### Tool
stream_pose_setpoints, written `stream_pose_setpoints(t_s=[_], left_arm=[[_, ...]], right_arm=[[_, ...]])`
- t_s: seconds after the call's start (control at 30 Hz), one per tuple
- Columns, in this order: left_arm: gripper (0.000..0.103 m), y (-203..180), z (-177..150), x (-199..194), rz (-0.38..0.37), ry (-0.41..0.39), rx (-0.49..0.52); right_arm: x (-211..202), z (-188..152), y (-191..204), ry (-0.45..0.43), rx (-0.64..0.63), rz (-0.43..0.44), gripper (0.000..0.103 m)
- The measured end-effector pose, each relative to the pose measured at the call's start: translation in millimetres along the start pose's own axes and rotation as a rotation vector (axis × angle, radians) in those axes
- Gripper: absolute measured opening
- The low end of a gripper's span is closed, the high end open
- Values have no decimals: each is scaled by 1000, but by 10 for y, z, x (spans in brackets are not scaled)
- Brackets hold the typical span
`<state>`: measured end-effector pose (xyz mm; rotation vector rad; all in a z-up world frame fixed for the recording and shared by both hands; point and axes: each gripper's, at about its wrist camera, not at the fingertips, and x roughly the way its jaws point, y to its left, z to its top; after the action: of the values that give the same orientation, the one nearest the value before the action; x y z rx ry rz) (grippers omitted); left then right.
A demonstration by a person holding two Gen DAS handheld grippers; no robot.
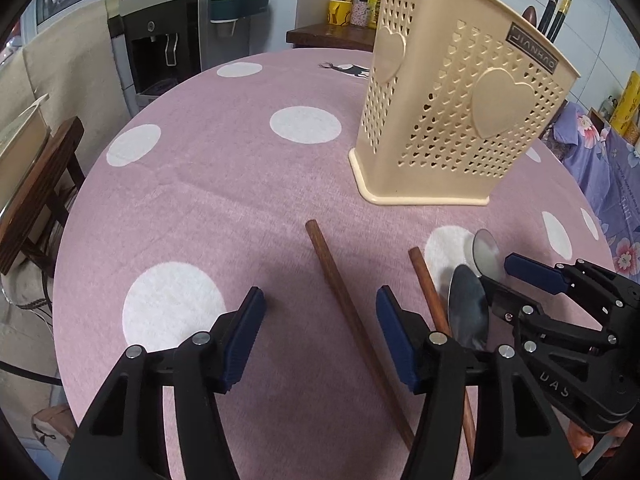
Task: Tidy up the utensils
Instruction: 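Grasp a wooden chopstick with the left tool while the right tool grasps the white spoon, then lift the wooden chopstick with the left tool while the right tool lifts the white spoon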
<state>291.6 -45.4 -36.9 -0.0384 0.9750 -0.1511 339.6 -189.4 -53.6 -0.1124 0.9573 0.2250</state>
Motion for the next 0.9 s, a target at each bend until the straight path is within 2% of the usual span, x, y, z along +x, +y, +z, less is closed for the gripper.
stream_pose_setpoints(t_s=[0.2, 0.23, 0.37, 0.4, 0.67, 0.9], left_arm=[[44, -22, 74, 38, 23, 2, -5], [38, -27, 83, 41, 24, 4, -9], [15, -61, 107, 67, 27, 6, -6], [13, -73, 107, 72, 34, 3, 0], [10, -107, 141, 82, 7, -1, -17], [8, -76, 205, -129, -50, -64, -54]], right_arm=[[34, 60, 33, 13, 14, -17, 41], [35, 61, 35, 13, 17, -18, 37], [35, 72, 40, 13, 27, -25, 36], [34, 71, 40, 13, 29, -26, 36], [-23, 38, -27, -18, 82, -7, 36], [-387, 30, -224, -124, 189, 82, 36]])
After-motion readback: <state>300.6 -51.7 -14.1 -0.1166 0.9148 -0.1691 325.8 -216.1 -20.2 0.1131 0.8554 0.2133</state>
